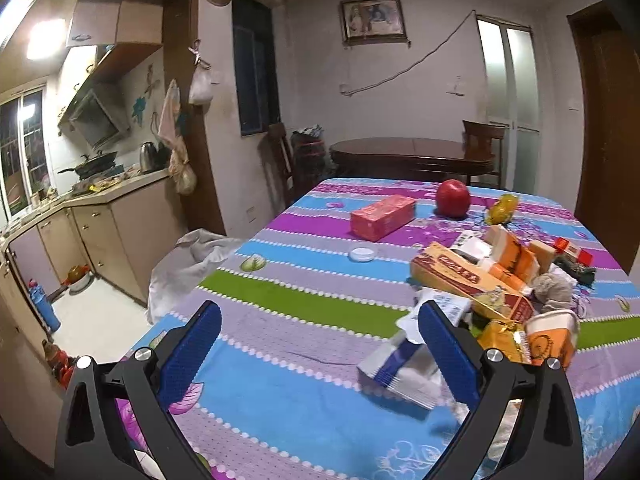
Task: Collect trash
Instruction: 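Grasp the white-orange paper cup with the right gripper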
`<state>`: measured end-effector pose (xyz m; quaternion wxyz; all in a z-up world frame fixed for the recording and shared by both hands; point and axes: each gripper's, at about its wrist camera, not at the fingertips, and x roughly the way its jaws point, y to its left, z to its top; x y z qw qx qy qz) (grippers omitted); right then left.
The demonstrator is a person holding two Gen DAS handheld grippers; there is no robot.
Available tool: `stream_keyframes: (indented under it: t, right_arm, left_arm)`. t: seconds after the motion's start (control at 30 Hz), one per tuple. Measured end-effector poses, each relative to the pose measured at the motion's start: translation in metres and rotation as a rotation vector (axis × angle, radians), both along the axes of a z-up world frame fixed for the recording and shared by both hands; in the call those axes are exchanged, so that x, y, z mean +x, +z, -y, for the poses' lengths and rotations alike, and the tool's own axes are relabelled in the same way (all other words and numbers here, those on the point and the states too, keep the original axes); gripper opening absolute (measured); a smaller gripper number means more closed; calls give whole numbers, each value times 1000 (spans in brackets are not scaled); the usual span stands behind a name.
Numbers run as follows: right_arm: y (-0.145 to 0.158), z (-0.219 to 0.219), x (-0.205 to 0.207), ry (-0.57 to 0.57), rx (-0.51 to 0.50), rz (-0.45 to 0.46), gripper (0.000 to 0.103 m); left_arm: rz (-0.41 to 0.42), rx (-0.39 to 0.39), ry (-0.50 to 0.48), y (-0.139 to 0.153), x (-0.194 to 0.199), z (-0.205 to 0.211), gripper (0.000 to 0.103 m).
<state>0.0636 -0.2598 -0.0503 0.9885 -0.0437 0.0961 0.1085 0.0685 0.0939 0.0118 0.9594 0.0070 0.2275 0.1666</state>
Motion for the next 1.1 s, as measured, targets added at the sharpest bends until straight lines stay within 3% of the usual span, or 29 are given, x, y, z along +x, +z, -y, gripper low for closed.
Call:
stream_keyframes:
  t: [0.33,0.73,1.1]
  right_arm:
    - [-5,-20,-12,12,-93,43,98]
    - [-4,-16,-12,73,-11,-3,98]
    - [-5,-26,-17,106,-31,-4,98]
  left_arm:
    - [-2,-6,-12,3,0,2,98]
    - [-18,-10,-20,-1,2,1,98]
    - [-33,-25,-20,-5,5,-2,98]
